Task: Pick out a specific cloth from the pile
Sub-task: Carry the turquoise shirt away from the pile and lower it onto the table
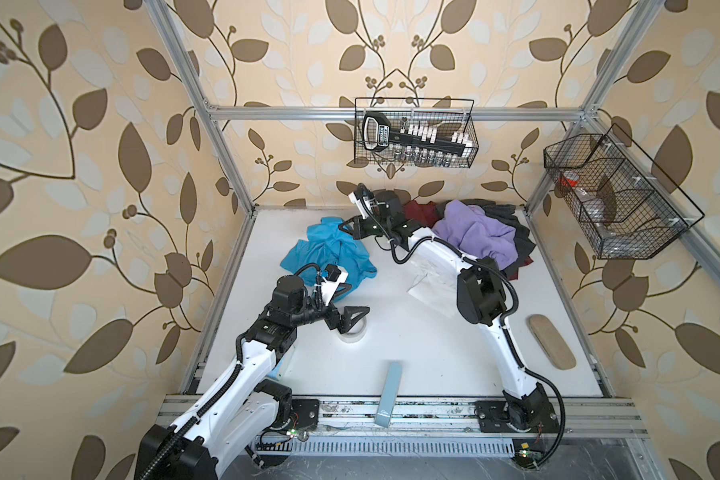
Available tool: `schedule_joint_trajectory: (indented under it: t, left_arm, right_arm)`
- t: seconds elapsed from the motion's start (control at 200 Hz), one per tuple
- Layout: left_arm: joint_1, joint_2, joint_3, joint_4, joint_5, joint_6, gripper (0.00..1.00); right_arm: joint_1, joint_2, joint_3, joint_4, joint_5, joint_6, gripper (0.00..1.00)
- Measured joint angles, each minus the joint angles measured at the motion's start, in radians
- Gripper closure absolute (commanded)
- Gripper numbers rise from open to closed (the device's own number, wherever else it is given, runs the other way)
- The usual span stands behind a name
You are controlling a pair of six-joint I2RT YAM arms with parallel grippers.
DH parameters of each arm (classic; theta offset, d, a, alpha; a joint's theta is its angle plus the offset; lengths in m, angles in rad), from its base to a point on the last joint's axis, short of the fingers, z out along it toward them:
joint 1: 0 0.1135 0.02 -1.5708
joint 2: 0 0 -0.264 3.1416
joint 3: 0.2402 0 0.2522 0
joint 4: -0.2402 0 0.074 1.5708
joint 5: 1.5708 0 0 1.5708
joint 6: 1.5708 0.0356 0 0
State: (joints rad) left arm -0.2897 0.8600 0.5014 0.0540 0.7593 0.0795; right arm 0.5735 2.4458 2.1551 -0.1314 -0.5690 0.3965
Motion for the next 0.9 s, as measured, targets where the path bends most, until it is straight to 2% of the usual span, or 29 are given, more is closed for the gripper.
schedule_joint_trajectory:
  t: [0.145,0.235,0.33,0.39,0.55,0.675,0.775,0.905]
  left_arm:
    - [0.0,0.001,0.0,-0.005,0.0,0.0,0.01]
    - [0.0,0.002,0.0,-0.006,0.0,0.001,0.01]
    - [0.0,0.005,0.0,-0.006,0.0,0.003,0.01]
    - [0.0,0.007,0.0,-0.006,0.0,0.004,0.01]
    - [0.0,0.008,0.0,-0.006,0.0,0.004,0.01]
    - [0.0,0.008,0.0,-0.006,0.0,0.004,0.01]
    - [0.0,0.008,0.0,-0.006,0.0,0.004,0.01]
    - [0.0,0.008,0.0,-0.006,0.0,0.004,0.01]
  right_arm:
    - [-0.005,-0.024,-0.12,-0.033,0.001,-0.042,0.83]
    - [-0.004,-0.051,-0.181,-0.076,0.021,-0.085,0.55]
    - [-0.004,-0.08,-0.232,-0.115,0.05,-0.127,0.39]
    - [-0.003,-0.098,-0.26,-0.132,0.069,-0.146,0.34]
    - [0.004,-0.108,-0.286,-0.166,0.11,-0.174,0.33]
    - [0.026,-0.093,-0.273,-0.18,0.117,-0.178,0.35]
    - [0.056,-0.041,-0.222,-0.189,0.116,-0.174,0.41]
    - [0.088,0.072,-0.1,-0.198,0.106,-0.137,0.43]
